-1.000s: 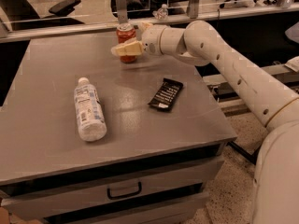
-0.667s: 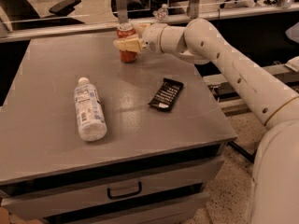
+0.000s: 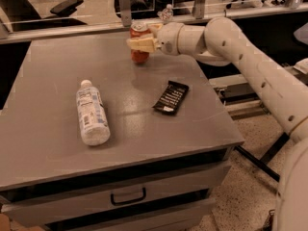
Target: Move coke can near blue plastic bottle
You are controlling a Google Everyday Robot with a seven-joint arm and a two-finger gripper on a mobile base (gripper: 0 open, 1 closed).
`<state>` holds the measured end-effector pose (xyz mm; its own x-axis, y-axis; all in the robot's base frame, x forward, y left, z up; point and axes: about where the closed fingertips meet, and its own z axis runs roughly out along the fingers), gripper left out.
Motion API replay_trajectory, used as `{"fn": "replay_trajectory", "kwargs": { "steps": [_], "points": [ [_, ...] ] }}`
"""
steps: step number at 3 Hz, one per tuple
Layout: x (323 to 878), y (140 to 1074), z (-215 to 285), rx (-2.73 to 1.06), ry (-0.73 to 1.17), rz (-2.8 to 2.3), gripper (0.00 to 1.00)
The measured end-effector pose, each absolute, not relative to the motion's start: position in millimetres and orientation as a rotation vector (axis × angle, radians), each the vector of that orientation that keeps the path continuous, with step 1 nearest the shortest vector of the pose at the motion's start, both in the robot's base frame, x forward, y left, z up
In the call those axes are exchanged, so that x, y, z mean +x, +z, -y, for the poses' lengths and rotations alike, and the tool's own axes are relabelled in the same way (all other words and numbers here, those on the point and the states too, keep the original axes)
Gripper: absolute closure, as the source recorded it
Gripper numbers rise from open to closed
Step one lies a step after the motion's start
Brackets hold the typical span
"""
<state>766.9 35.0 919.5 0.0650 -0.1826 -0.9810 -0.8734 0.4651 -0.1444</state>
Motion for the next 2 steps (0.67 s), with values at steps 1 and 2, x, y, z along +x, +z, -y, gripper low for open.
{"fn": "replay_trajectory", "kwargs": {
  "steps": [1, 2],
  "points": [
    [738.3, 949.3, -13.6, -1.031, 0.729, -1.393, 1.00],
    [698.9, 964.1, -3.2, -1.124, 0.816, -1.349, 1.00]
  ]
}}
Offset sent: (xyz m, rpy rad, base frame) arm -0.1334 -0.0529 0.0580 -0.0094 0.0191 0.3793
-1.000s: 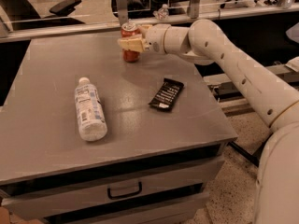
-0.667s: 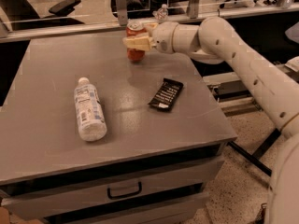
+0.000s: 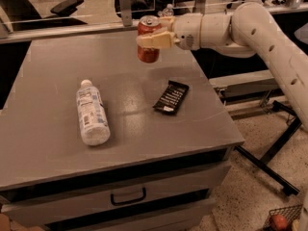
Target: Move coke can near blue plastic bottle
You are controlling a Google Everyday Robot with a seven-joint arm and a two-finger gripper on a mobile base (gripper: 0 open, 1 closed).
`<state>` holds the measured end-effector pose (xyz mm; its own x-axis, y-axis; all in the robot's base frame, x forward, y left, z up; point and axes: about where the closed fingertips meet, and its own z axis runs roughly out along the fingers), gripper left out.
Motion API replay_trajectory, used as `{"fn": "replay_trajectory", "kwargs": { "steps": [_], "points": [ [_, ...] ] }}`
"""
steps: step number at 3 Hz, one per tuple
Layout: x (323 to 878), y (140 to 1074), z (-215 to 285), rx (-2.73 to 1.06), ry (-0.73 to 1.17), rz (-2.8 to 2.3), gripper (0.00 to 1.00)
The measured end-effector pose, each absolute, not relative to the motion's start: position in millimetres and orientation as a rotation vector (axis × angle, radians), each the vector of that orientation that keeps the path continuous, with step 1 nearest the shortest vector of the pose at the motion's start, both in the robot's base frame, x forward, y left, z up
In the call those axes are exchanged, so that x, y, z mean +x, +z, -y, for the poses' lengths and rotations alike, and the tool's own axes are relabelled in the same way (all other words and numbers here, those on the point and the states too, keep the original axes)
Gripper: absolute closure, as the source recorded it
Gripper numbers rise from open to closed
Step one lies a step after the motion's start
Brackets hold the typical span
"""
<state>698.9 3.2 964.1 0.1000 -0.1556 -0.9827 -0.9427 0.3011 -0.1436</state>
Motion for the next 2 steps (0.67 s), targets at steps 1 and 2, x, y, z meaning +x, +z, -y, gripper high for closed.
{"fn": "replay_trajectory", "kwargs": {
  "steps": [1, 2],
  "points": [
    [658.8, 960.0, -2.4, -1.234, 0.896, -1.311, 1.00],
    [647.0, 955.9, -4.7, -1.271, 0.924, -1.302, 1.00]
  ]
}}
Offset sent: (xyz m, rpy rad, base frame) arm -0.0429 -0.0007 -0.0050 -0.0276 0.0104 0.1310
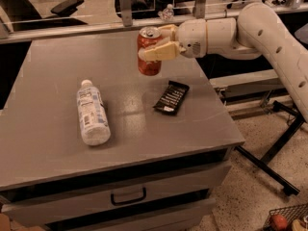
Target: Move coke can near blue plastic bottle
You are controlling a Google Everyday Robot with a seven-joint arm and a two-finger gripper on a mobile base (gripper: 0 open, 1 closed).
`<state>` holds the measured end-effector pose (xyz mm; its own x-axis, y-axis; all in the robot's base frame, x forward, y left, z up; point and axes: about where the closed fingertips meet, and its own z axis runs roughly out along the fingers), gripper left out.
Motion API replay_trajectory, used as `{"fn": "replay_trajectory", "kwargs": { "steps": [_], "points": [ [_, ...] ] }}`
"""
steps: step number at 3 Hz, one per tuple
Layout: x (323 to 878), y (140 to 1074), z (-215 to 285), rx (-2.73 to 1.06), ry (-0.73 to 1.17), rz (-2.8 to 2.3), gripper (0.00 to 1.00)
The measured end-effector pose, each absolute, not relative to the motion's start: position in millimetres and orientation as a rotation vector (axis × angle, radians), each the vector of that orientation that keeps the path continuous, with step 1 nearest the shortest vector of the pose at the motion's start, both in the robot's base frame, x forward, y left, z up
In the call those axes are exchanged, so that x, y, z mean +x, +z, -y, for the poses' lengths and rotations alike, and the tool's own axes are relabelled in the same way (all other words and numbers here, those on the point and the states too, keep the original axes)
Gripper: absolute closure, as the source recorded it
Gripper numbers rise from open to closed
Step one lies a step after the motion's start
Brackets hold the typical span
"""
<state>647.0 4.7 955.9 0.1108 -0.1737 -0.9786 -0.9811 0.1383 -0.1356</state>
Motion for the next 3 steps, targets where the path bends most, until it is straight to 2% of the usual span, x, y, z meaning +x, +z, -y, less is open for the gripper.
{"fn": "replay_trajectory", "kwargs": {
  "steps": [2, 3],
  "points": [
    [635.6, 952.3, -19.8, -1.286, 0.970, -1.288, 1.00],
    [617.3, 943.8, -45.9, -1.316, 1.006, -1.283, 1.00]
  ]
}}
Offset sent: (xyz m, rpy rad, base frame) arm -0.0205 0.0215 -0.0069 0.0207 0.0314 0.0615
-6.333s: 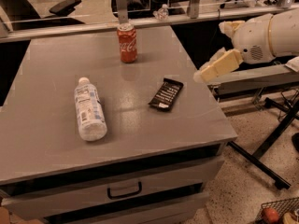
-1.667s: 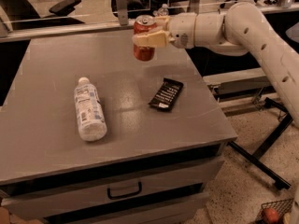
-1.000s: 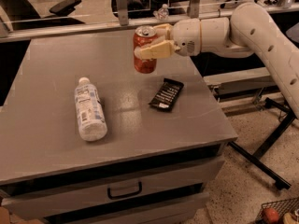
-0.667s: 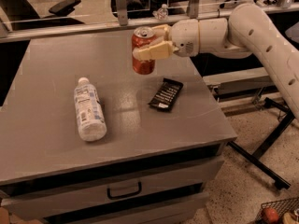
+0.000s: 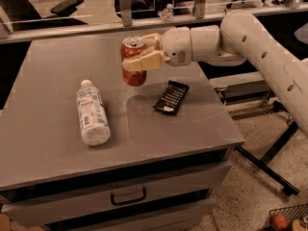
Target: Move coke can near blue plastic bottle
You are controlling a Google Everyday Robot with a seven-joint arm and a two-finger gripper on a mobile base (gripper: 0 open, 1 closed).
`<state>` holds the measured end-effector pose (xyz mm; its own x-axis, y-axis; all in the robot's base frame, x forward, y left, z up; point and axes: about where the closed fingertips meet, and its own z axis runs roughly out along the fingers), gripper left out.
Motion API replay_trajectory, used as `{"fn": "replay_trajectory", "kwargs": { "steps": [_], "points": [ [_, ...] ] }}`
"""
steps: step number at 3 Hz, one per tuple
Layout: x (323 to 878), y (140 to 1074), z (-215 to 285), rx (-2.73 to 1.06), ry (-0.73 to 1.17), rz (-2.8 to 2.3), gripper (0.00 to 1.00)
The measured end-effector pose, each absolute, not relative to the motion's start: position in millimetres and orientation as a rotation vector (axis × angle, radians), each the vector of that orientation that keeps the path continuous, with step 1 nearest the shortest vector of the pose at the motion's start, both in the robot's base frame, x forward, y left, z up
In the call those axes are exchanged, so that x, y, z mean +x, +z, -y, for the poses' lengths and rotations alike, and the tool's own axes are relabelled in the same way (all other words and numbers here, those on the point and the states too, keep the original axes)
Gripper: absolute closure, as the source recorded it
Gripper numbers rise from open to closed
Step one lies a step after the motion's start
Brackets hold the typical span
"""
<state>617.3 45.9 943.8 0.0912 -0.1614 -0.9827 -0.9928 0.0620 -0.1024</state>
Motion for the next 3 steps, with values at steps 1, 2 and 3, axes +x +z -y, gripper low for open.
{"fn": "replay_trajectory", "kwargs": {
  "steps": [1, 2, 3],
  "points": [
    [603.7, 928.3, -67.1, -1.328, 1.040, -1.295, 1.00],
    [595.3, 913.6, -80.7, -1.324, 1.043, -1.324, 0.90],
    [593.2, 900.6, -89.3, -1.316, 1.030, -1.343, 0.67]
  ]
}}
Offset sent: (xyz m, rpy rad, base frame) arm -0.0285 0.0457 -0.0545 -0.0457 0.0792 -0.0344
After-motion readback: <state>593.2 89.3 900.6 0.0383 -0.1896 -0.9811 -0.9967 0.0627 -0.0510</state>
